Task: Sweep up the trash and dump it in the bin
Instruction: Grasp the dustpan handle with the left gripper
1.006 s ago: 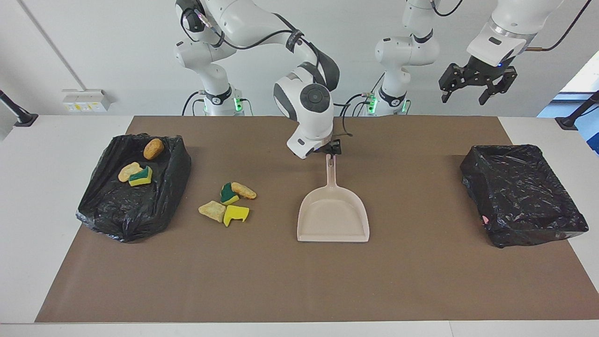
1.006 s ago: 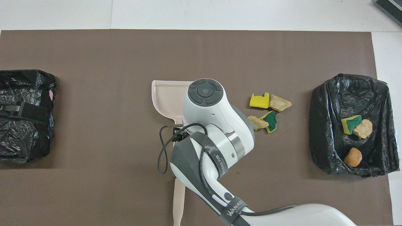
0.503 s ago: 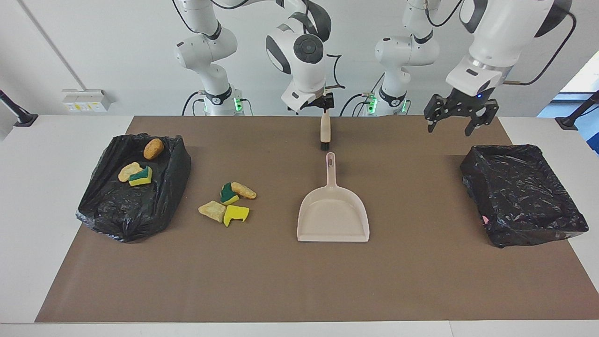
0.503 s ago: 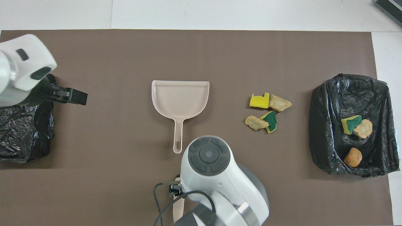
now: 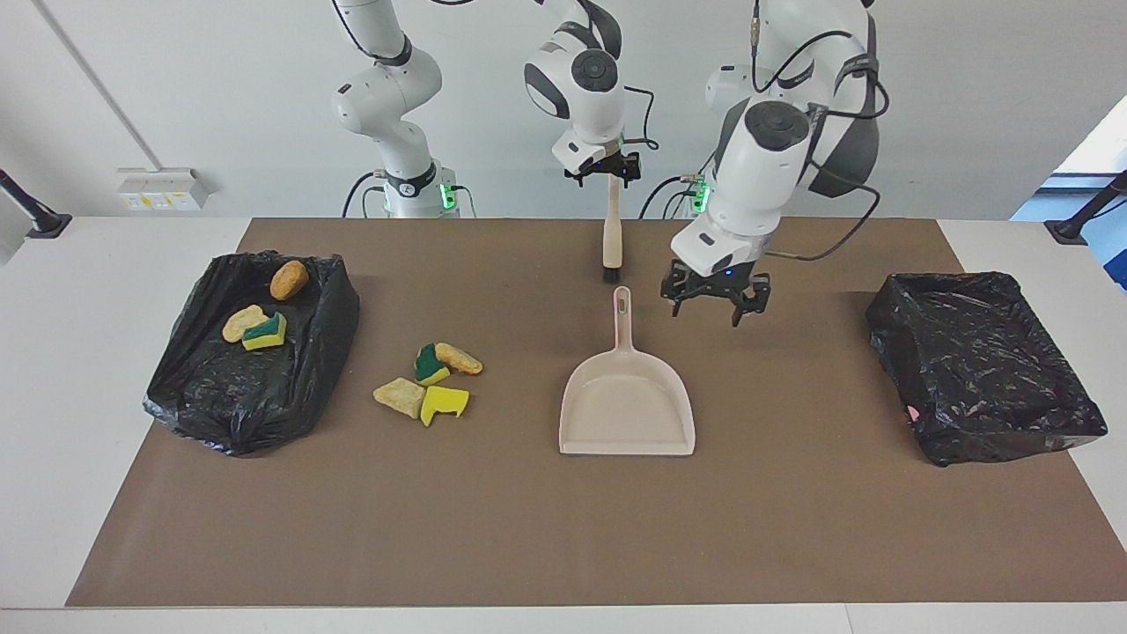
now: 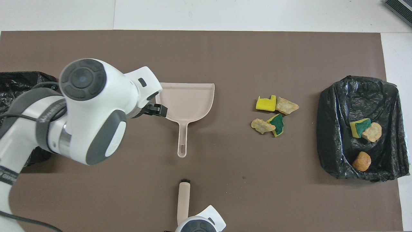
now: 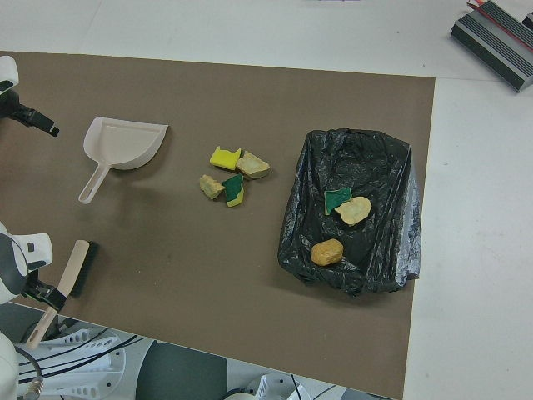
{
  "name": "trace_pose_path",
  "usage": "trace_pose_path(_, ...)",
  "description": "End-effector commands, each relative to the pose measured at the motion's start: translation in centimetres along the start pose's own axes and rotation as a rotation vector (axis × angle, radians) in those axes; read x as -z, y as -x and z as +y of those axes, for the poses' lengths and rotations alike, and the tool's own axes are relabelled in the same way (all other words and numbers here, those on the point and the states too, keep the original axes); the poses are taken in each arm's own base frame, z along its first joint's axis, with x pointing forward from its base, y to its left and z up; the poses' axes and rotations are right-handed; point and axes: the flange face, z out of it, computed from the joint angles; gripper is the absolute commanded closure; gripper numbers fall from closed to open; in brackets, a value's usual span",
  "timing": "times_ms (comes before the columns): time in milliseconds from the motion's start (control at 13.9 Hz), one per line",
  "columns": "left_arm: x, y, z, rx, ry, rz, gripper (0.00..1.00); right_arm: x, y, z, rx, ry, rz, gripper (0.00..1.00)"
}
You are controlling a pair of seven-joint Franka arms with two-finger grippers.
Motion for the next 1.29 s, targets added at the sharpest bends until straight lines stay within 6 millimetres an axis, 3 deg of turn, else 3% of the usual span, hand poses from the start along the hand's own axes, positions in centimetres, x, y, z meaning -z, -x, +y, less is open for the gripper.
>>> trace_pose_path(0, -3.6, -0.1, 2.4, 0.018, 0.001, 0.017, 0.0, -3.8, 0.8, -0.5, -0.029, -0.014, 0.007, 0.0)
trace_pose_path(431, -9.0, 2.8, 7.6, -0.02, -0.006, -0.034, 0.0, -5.9, 2.2, -0.8, -0.035, -0.021, 0.028, 0.0)
trace_pose_path(503, -9.9, 3.0, 8.0, 0.005, -0.01, -0.044, 0.0, -6.0, 2.3, -0.7, -0.033, -0.02, 0.029, 0.04)
trace_pose_path(718, -12.4, 3.1, 9.4, 0.048, -0.005, -0.042, 0.0, -5.9, 2.4, -0.7, -0.029, -0.028, 0.035, 0.63)
trace_pose_path(862, -12.7, 2.9, 9.3, 0.072, -0.015, -0.044, 0.0, -6.0, 2.8, -0.8, -0.019, -0.025, 0.034, 1.0)
trace_pose_path(1077, -12.6, 2.6, 8.7, 0.08, -0.017, -0.043, 0.0, -6.2, 2.7, -0.9, -0.02, -0.019, 0.033, 1.0)
trace_pose_path(1221, -12.2, 2.7, 8.7, 0.073, -0.043, -0.075, 0.32, -6.1, 2.3, -0.9, -0.012, -0.006, 0.035, 1.0)
